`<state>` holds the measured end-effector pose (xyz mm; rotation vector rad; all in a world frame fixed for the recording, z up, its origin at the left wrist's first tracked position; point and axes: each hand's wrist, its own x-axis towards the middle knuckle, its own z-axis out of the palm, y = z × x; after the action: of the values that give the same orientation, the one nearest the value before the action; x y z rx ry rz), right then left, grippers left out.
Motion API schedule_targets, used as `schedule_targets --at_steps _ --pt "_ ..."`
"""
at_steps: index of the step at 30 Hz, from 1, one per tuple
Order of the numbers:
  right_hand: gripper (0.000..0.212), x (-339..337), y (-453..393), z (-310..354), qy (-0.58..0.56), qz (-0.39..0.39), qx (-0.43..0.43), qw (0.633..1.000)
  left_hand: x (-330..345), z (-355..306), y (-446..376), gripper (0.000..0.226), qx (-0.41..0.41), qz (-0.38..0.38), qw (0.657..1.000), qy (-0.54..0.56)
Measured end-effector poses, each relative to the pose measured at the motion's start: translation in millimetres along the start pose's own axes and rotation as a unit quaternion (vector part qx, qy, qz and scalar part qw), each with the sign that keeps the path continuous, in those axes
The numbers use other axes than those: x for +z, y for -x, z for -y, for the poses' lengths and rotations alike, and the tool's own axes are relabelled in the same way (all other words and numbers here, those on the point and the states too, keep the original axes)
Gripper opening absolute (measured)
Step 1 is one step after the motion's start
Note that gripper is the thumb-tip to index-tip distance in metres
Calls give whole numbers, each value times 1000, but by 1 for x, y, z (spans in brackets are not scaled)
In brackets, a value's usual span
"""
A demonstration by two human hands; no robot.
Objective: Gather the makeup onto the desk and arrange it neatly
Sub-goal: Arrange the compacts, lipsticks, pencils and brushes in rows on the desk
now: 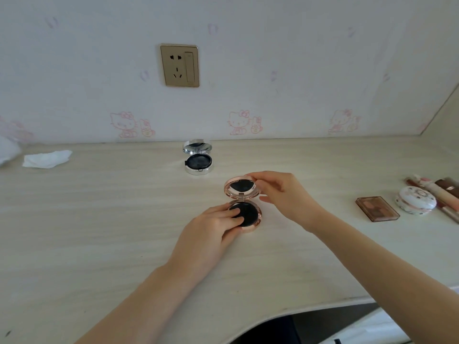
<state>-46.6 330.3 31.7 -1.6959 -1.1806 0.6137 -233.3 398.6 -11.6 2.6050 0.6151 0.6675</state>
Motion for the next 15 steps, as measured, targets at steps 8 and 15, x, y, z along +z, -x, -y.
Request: schedule_targets --at_steps 8,15 --pt "32 2 -5 -1 -19 1 4 1000 2 -6 0 27 -5 -30 999 -24" --pt "33 3 -1 -2 -27 -1 -2 1000 4 -5 0 24 -3 -49 999 -21"
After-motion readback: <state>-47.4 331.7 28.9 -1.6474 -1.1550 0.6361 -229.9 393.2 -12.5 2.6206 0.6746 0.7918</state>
